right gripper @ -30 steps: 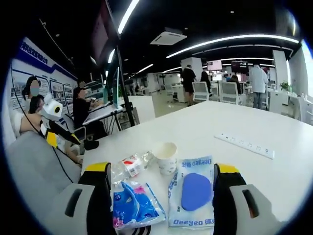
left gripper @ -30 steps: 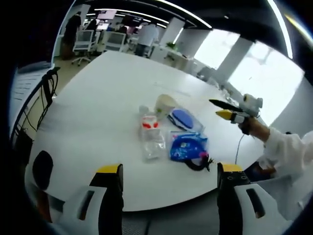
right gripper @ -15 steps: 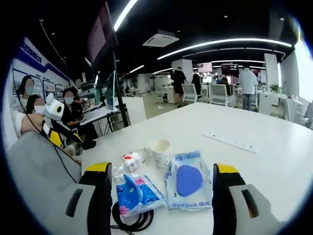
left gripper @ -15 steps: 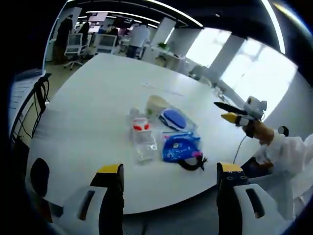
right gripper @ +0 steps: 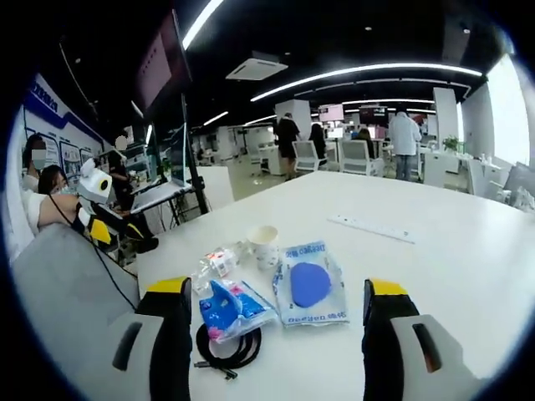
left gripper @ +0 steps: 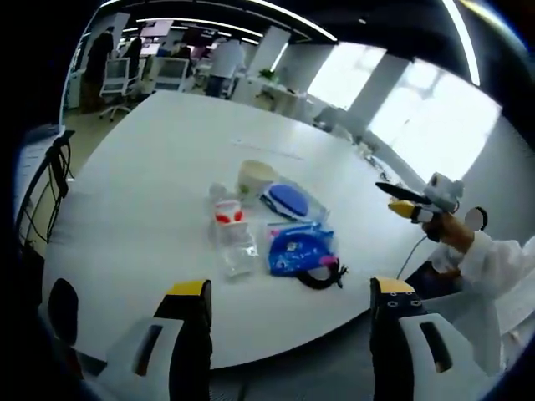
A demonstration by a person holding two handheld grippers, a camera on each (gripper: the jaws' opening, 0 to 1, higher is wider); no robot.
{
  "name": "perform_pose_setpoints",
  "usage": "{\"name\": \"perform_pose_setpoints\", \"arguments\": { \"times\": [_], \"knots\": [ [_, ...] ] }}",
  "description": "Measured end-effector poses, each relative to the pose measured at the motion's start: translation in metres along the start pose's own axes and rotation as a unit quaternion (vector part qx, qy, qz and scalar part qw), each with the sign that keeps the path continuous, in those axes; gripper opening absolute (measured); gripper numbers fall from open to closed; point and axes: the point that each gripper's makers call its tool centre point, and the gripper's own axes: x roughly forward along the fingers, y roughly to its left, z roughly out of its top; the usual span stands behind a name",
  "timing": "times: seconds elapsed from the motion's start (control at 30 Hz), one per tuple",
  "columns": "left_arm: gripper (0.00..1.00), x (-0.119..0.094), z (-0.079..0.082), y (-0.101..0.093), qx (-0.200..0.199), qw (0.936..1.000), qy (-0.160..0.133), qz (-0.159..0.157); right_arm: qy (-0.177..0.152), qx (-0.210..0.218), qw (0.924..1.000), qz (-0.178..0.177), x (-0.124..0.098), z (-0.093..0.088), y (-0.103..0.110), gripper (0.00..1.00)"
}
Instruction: Arrange the tabletop items into an orderly group along one side of the table until the central work area is clear of visible clutter.
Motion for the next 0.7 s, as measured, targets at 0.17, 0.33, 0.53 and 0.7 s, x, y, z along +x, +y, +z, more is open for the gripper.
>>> {"name": "perform_pose_setpoints", "arguments": {
  "times": [0.17, 0.33, 0.53, 0.7],
  "knots": [
    [0.74, 0.004, -0.002, -0.001, 0.007, 0.9999, 0.01, -0.004, -0.003, 0.003, 1.0, -0.003, 0.001, 0.001, -0.001, 0.82],
    [0.74, 0.005, -0.002, 0.003, 0.0, 0.9999, 0.01, -0.003, -0.004, 0.007, 1.0, -0.003, 0.005, -0.001, -0.001, 0.81],
    [0.74, 0.002, -0.008, 0.003, -0.006, 0.9998, 0.018, 0.001, 0.003, 0.007, 1.0, 0.003, 0.009, -0.006, -0.001, 0.8],
    [0.73, -0.004, -0.008, 0.006, -0.001, 0.9992, 0.039, 0.003, 0.01, 0.007, 0.9999, 0.006, 0.01, -0.011, -0.005, 0.79]
  ]
}}
